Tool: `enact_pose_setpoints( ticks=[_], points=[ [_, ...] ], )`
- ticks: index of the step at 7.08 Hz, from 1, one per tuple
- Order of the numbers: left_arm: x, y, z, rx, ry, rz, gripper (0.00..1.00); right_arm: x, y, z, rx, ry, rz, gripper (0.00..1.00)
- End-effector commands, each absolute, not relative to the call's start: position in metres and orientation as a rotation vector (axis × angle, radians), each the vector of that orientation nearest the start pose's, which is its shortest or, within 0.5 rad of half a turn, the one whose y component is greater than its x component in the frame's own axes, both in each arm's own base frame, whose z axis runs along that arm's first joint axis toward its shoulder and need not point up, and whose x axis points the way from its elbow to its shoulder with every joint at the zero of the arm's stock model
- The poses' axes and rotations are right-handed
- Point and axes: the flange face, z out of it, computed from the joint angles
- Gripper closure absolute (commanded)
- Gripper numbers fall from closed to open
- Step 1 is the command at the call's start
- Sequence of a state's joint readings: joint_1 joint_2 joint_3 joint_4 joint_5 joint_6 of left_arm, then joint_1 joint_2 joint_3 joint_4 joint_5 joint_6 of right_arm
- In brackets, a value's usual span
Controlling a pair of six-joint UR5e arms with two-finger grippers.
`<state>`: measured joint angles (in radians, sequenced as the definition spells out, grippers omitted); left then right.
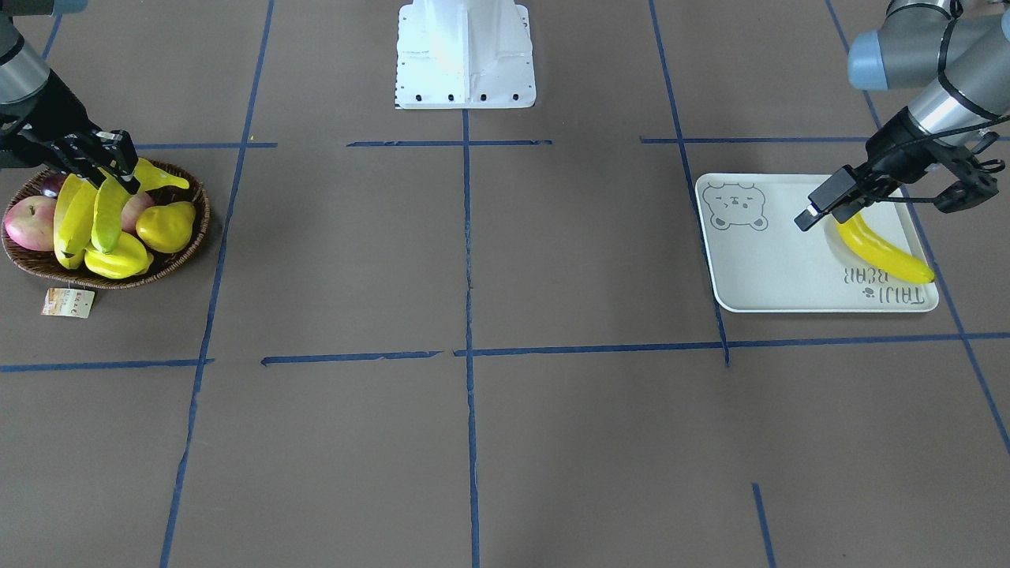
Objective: Transfer all bananas from basket to plate
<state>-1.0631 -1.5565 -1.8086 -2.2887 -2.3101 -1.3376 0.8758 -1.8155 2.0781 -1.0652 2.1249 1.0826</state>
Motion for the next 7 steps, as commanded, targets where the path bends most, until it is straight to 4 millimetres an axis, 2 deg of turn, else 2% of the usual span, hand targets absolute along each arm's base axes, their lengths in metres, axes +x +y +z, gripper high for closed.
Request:
enact_pose_setpoints(
  ticks=[1, 2, 3, 4, 5, 6, 7],
  points=[
    [0.183, -0.465, 0.462, -0.001, 1.131, -0.391, 0.00, -0.196, -0.385, 0.424, 0.036, -1.041, 0.125, 1.00],
    [0.185, -0.465, 0.461, -0.001, 1.132, -0.388, 0.00, -0.209, -0.397, 0.398, 0.048, -1.086, 0.102, 1.00],
    [0.189, -0.468, 0.452, 0.010, 1.147, -0.374, 0.00, -0.236, -0.411, 0.358, 0.018, -1.122, 0.098, 1.00],
    [0.197, -0.480, 0.427, 0.032, 1.182, -0.367, 0.00, -0.271, -0.418, 0.304, -0.026, -1.154, 0.117, 1.00],
    [0.221, -0.488, 0.391, 0.000, 1.233, -0.389, 0.00, -0.301, -0.415, 0.261, -0.071, -1.177, 0.128, 1.00],
    [0.247, -0.489, 0.353, -0.025, 1.294, -0.385, 0.00, -0.320, -0.411, 0.229, -0.083, -1.198, 0.115, 1.00],
    [0.265, -0.487, 0.316, -0.057, 1.375, -0.397, 0.00, -0.340, -0.403, 0.199, -0.104, -1.208, 0.130, 1.00]
  ],
)
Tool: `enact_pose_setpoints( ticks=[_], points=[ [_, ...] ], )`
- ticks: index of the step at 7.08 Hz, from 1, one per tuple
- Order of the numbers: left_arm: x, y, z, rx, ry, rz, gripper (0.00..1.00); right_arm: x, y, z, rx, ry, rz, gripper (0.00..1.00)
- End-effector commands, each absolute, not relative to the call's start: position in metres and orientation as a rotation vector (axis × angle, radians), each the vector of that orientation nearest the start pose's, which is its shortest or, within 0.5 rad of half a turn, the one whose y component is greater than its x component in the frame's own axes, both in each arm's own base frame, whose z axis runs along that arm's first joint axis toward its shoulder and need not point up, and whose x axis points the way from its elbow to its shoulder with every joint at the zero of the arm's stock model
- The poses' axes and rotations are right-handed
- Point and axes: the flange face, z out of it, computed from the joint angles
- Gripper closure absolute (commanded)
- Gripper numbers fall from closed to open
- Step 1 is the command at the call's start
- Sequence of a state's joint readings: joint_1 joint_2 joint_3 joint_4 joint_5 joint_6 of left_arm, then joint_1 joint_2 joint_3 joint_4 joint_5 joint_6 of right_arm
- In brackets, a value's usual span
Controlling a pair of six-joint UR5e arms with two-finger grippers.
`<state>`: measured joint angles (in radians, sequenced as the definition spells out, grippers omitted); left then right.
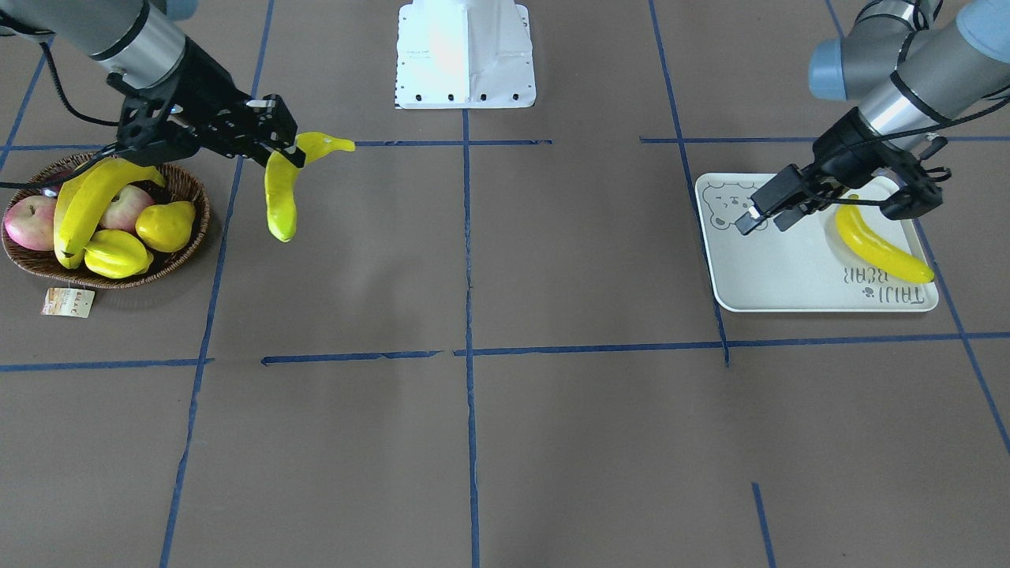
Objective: Transfer all bananas from basket to plate
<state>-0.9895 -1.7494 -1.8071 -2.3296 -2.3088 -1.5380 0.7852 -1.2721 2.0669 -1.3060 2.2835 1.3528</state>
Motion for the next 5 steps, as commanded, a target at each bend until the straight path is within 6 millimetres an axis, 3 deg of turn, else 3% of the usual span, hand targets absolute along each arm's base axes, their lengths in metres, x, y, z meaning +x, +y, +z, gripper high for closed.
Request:
enact_pose_setpoints(
  ticks=[1, 2, 3, 5],
  points=[
    [0.292, -0.471, 0.288, -0.095, 1.457, -0.365, 0.00, -0.366, -0.392, 0.168, -0.112, -1.189, 0.143, 1.00],
    [0.307, -0.464, 0.265, -0.100, 1.507, -0.325, 0.00, -0.390, -0.378, 0.140, -0.093, -1.169, 0.131, 1.00],
    [0.323, -0.459, 0.240, -0.116, 1.538, -0.294, 0.00, -0.407, -0.365, 0.127, -0.074, -1.177, 0.108, 1.00],
    [0.379, -0.435, 0.182, -0.142, 1.606, -0.269, 0.00, -0.424, -0.346, 0.109, -0.048, -1.197, 0.078, 1.00]
  ],
)
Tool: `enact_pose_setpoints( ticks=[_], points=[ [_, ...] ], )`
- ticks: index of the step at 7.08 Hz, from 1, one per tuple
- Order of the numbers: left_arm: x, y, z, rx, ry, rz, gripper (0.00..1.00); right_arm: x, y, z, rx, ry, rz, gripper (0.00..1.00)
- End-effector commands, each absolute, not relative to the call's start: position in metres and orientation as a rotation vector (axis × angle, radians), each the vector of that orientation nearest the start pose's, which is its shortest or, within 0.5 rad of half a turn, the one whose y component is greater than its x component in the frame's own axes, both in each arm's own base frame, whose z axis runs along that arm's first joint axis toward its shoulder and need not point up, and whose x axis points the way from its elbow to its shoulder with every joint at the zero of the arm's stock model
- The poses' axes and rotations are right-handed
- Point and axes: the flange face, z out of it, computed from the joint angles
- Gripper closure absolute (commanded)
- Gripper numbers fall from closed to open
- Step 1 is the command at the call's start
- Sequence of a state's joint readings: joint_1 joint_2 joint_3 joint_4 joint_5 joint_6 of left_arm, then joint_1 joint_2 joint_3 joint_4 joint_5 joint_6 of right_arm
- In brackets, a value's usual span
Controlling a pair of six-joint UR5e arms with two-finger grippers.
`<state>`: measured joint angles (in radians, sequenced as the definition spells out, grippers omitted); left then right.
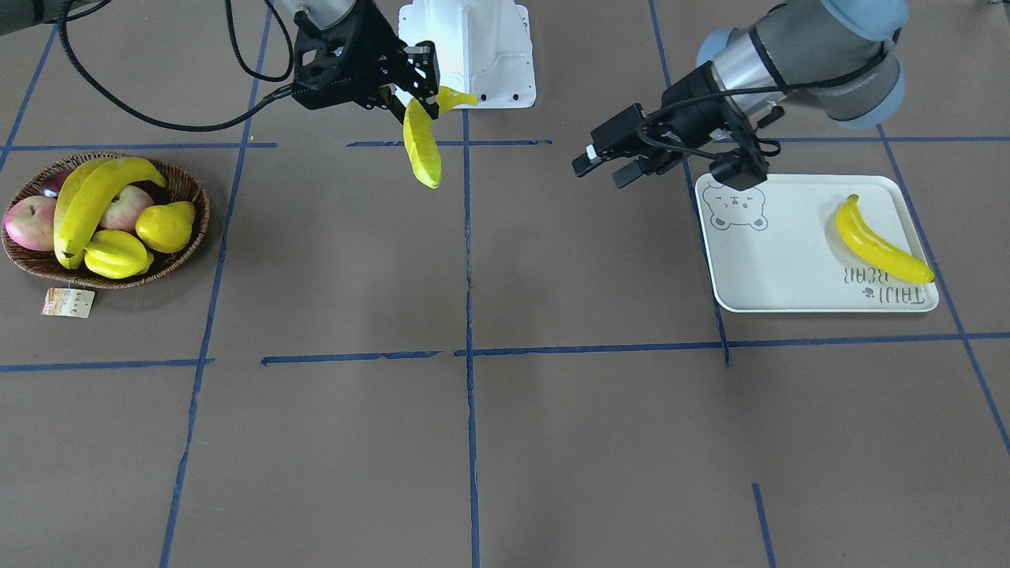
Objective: Transfer all bananas from basket to plate
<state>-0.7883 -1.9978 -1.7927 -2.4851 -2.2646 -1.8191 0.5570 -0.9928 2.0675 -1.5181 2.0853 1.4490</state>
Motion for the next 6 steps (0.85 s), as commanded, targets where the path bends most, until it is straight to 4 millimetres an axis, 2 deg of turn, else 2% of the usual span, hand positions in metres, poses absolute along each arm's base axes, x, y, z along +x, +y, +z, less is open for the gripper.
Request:
enact_pose_setpoints(
  ticks=[1, 4, 6],
  points=[
    [0.396, -0.425, 0.167, -0.135, 1.629, -0.276, 0.00, -0.429, -0.343, 0.107, -0.043, -1.196, 0.075, 1.00],
    [0.413, -0.416, 0.146, -0.133, 1.655, -0.256, 0.01, -0.432, -0.339, 0.107, -0.045, -1.198, 0.067, 1.00],
    [0.441, -0.395, 0.137, -0.112, 1.676, -0.275, 0.01, -0.431, -0.339, 0.105, -0.043, -1.204, 0.067, 1.00]
  ],
)
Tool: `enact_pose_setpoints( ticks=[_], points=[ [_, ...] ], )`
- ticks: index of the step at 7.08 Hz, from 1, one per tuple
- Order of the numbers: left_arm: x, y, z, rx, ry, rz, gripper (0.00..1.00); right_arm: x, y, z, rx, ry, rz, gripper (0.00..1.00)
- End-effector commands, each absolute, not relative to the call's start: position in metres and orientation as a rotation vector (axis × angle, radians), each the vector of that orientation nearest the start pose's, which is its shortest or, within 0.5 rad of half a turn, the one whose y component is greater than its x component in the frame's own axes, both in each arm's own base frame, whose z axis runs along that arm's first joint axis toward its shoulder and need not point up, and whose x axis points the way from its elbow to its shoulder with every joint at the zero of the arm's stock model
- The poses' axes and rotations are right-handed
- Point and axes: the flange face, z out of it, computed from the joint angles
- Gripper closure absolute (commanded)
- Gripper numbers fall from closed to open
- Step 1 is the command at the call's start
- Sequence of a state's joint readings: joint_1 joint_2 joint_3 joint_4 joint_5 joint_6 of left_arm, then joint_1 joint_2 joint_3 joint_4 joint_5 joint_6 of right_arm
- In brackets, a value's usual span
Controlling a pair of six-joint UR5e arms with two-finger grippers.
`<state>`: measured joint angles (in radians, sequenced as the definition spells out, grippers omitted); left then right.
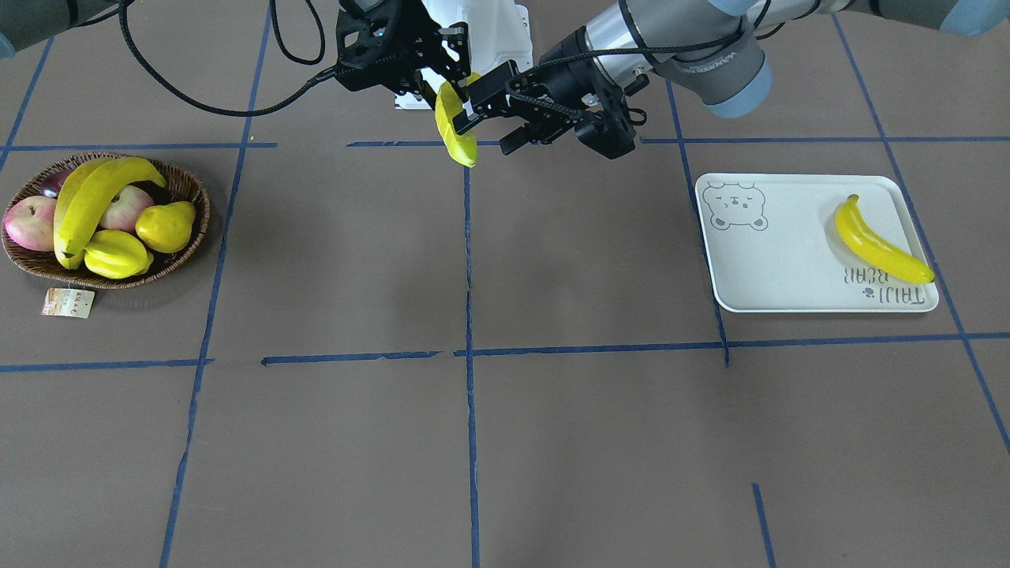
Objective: Transfer all bananas from basket to plate
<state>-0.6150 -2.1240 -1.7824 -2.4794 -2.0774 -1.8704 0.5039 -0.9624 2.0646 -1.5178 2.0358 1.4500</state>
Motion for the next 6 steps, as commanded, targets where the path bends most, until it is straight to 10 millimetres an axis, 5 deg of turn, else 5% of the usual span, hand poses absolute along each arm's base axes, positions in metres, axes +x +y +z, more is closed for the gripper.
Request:
enact_pose_setpoints(
  ticks=[1, 2, 3, 4, 5, 6],
  points=[
    [0.4437, -0.3917, 0.1364, -0.116, 1.677, -0.269, 0.01, -0.4312, -0.3385, 0.1051, -0.042, -1.204, 0.066, 1.00],
    [0.4469, -0.3895, 0.1374, -0.121, 1.675, -0.264, 0.03, -0.4308, -0.3381, 0.1055, -0.044, -1.204, 0.065, 1.00],
    [0.4468, -0.3894, 0.1347, -0.119, 1.679, -0.262, 0.31, -0.4307, -0.3381, 0.1055, -0.044, -1.204, 0.065, 1.00],
    [0.4467, -0.3894, 0.1346, -0.114, 1.681, -0.257, 0.87, -0.4302, -0.3377, 0.1050, -0.043, -1.206, 0.062, 0.97],
    [0.4474, -0.3898, 0.1370, -0.113, 1.675, -0.257, 1.00, -0.4302, -0.3374, 0.1050, -0.046, -1.206, 0.060, 0.64],
    [0.4470, -0.3895, 0.1374, -0.110, 1.675, -0.255, 1.00, -0.4296, -0.3366, 0.1041, -0.043, -1.208, 0.062, 0.01]
  ],
)
